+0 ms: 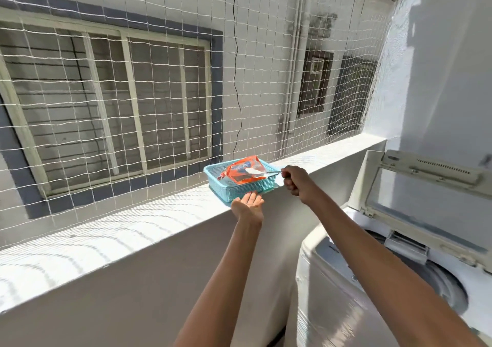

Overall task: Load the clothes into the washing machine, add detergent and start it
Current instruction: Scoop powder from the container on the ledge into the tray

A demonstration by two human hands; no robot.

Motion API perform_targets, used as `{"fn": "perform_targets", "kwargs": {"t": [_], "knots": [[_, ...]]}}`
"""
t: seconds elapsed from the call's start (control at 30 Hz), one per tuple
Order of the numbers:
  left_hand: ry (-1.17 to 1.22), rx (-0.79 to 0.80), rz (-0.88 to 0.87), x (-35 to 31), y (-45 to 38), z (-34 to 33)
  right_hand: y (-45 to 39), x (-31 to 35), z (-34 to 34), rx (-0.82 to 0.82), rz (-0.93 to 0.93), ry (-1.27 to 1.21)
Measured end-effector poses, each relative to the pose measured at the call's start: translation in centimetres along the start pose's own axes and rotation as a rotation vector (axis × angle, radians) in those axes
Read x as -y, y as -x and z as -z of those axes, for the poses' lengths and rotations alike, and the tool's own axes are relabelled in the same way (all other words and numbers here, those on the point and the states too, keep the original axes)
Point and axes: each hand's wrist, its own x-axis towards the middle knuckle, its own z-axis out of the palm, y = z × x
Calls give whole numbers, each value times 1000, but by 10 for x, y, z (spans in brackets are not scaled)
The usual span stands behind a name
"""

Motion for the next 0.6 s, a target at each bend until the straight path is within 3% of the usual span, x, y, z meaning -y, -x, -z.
{"fn": "perform_targets", "kwargs": {"t": [0.23, 0.6], "knots": [[-22, 50, 58, 56, -25, -30, 14, -4, 65, 7, -18, -9], [44, 197, 211, 196, -29, -95, 15, -49, 207, -136, -90, 77]]}}
